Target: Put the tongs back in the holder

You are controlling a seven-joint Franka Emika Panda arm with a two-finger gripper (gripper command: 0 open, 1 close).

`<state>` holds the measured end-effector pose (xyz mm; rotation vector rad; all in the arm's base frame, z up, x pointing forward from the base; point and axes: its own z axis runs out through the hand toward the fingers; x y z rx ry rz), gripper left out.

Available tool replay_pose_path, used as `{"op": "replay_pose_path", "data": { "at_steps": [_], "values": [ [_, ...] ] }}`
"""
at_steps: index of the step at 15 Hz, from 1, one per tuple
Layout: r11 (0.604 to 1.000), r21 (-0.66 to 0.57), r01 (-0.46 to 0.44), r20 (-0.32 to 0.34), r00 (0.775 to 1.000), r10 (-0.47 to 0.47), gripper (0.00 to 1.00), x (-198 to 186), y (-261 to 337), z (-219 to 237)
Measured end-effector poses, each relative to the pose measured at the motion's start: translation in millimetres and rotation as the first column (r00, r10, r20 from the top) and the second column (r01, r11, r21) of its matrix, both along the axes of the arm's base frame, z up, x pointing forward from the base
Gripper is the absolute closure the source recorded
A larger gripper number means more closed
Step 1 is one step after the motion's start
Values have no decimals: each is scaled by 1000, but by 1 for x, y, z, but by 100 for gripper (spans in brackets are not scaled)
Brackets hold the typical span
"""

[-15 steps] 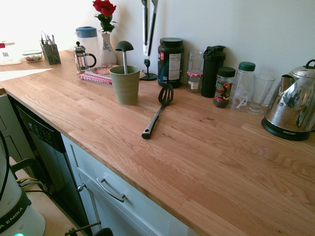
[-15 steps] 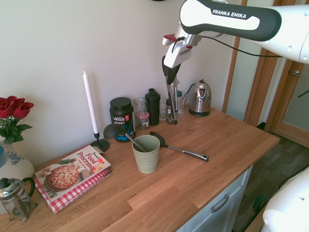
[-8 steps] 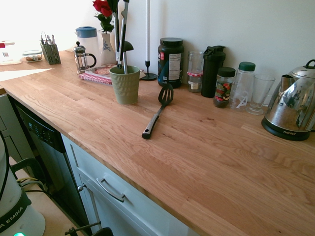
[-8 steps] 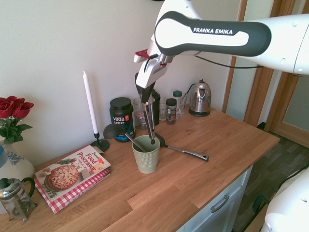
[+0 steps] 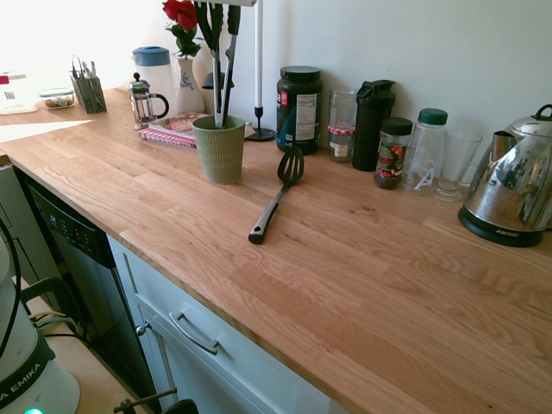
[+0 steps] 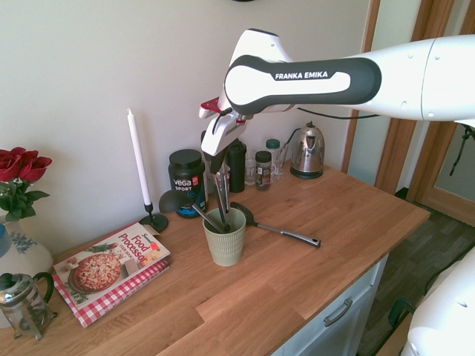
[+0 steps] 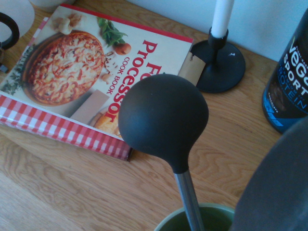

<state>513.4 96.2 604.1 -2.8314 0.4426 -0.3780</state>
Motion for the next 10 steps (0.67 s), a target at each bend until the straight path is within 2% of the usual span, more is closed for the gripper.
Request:
{"op": "replay_pose_path", "data": {
  "at_steps": [10],
  "values": [
    [998,-53,19,-76,997,-23,100,24,-4,-59]
  ]
}}
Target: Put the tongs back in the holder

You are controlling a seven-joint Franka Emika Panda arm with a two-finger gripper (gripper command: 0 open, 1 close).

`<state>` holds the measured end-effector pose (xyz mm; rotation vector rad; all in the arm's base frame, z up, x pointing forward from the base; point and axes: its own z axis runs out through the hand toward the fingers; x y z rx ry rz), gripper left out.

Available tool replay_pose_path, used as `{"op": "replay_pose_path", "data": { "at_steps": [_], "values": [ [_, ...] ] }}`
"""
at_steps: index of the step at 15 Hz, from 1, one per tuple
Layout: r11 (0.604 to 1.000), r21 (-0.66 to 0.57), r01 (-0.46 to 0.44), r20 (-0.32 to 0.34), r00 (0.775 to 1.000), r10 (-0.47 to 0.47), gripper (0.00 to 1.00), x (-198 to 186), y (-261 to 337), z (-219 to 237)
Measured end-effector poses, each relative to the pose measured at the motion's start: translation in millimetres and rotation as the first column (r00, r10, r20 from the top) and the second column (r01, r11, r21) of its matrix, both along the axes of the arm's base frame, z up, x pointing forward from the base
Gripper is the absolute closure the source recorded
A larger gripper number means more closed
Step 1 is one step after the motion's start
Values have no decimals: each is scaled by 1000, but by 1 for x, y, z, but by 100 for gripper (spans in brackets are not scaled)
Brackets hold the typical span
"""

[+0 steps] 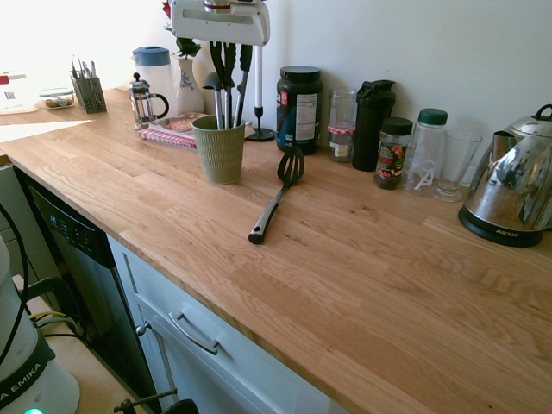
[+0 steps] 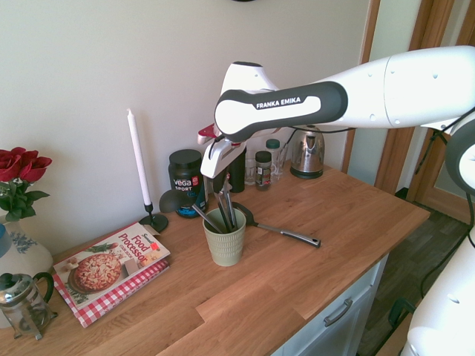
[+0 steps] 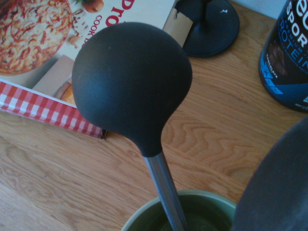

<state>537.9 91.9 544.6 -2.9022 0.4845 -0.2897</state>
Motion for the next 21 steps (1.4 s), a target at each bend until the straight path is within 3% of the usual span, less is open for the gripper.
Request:
{"op": "replay_pose_path", "data": {
  "at_steps": [3,4,15,19,21],
  "values": [
    [1000,-11,10,-21,1000,-10,100,6,-1,-13],
    [1000,-9,14,-15,1000,-14,0,7,0,-14],
    [999,-13,33,-37,999,-33,0,4,-7,-19],
    [999,-14,35,-11,999,-35,0,-14,-12,13],
    [994,-71,87,-9,996,-88,0,-29,-25,35]
  ]
}}
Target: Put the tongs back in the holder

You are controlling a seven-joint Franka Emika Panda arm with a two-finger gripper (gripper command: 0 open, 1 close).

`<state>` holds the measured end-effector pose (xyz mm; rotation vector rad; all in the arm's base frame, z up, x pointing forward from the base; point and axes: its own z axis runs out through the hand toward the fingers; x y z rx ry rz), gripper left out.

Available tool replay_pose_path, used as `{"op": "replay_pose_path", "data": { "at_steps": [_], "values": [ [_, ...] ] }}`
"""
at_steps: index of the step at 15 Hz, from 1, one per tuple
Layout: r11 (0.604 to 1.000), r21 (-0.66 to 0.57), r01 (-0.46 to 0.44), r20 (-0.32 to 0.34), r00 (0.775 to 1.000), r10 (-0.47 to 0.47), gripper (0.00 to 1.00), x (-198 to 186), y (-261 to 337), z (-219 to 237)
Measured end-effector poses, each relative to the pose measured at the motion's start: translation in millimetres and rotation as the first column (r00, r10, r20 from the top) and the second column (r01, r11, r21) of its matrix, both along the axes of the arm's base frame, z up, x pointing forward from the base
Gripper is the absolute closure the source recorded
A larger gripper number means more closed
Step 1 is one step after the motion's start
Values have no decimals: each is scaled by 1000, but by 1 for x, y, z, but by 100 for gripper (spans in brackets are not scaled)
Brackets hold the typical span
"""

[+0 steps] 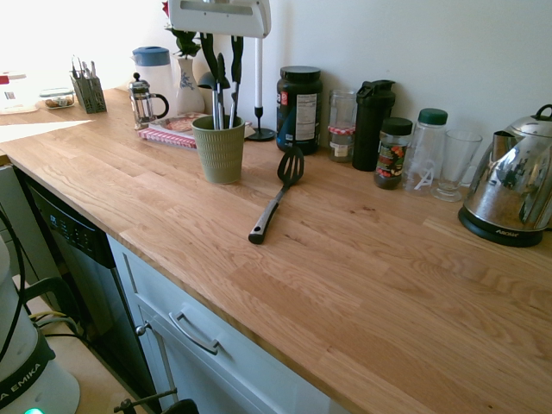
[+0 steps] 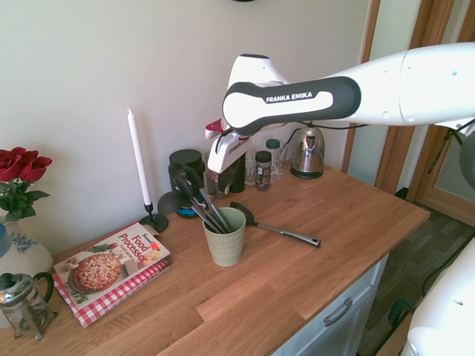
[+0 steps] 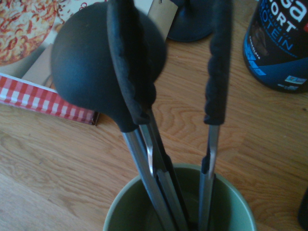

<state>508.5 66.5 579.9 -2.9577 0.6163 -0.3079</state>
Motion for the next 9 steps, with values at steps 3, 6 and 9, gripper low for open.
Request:
{"op": "replay_pose_path", "data": {
  "at_steps": [3,6,9],
  "values": [
    [990,-73,120,-69,990,-125,0,-14,-53,6],
    [975,-89,205,-147,965,-216,0,-16,-127,-29],
    [979,-91,184,-270,941,-202,0,-47,-142,-65]
  ]
}}
